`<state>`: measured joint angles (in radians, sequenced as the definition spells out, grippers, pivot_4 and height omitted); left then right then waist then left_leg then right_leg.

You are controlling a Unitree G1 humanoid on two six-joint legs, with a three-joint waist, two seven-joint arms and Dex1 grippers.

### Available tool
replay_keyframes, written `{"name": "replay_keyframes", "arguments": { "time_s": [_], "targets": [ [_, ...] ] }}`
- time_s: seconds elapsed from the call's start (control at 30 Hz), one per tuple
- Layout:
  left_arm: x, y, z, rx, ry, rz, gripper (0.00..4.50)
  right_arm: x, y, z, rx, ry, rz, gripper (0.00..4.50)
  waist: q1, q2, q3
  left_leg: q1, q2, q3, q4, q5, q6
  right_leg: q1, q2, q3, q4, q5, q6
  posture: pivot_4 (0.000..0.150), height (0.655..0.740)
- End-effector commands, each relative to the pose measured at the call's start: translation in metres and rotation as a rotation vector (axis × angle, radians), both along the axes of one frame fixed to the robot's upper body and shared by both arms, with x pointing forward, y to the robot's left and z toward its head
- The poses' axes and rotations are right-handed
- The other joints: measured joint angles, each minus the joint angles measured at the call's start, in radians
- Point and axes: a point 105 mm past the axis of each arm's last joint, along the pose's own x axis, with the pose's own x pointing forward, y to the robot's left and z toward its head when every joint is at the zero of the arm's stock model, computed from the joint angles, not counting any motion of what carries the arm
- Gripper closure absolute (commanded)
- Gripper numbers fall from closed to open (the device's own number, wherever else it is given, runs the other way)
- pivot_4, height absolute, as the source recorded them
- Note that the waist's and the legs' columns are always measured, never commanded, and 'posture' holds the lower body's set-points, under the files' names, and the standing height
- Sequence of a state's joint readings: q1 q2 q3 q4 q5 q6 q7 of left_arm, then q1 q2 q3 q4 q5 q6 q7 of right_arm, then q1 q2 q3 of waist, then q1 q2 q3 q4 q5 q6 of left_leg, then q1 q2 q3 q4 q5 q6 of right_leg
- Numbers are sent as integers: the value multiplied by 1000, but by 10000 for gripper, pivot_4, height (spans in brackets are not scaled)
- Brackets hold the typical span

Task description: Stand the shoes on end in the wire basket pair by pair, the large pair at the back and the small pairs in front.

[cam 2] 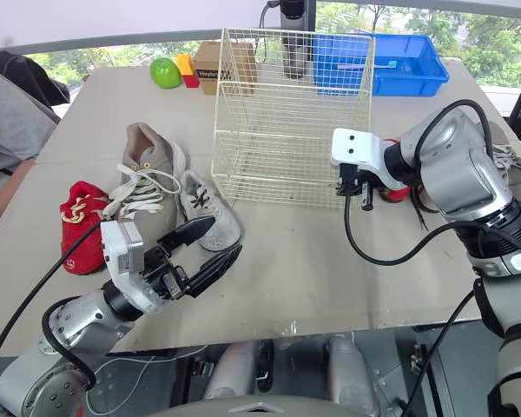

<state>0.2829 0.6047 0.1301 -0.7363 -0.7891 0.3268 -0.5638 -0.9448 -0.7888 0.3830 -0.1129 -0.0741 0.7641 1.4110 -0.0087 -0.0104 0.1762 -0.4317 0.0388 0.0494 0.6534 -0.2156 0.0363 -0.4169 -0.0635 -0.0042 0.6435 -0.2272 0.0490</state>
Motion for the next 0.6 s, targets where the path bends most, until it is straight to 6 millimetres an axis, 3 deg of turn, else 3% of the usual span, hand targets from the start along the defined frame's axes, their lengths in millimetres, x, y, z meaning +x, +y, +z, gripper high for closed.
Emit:
{"name": "replay_keyframes", "arguments": {
  "time_s": [0.03, 0.37, 0.53, 0.57, 0.6],
  "targets": [
    [-5, 1, 7, -7, -35, -28, 0, -6, -5, 8, 27, -11, -29, 44596, 0, 0, 0, 0, 0, 0, 0, 0, 0, 0, 0, 0, 0, 0, 0, 1500, 7400],
    [-13, -2, 4, 5, -40, -30, 0, -28, 9, 6, 142, 17, -155, 44596, -1, 0, 0, 0, 1, -1, 0, 0, 0, 0, 0, 0, 0, 0, 0, 1500, 7400],
    [-12, -1, 3, 14, -44, -39, 0, -29, 9, 15, 197, -82, -85, 44596, -1, -1, 0, 0, 0, -1, 0, 0, 0, 0, 0, 0, 0, 0, 0, 1500, 7400],
    [-11, -1, 3, 14, -45, -43, 0, -28, 8, 18, 221, -88, -90, 40495, -1, -1, 0, 0, 0, -1, 0, 0, 0, 0, 0, 0, 0, 0, 0, 1500, 7400],
    [-11, -2, 3, 15, -46, -49, 0, -28, 6, 20, 239, -90, -94, 39336, -2, -1, 0, 0, 0, -1, 0, 0, 0, 0, 0, 0, 0, 0, 0, 1500, 7400]
  ]
}}
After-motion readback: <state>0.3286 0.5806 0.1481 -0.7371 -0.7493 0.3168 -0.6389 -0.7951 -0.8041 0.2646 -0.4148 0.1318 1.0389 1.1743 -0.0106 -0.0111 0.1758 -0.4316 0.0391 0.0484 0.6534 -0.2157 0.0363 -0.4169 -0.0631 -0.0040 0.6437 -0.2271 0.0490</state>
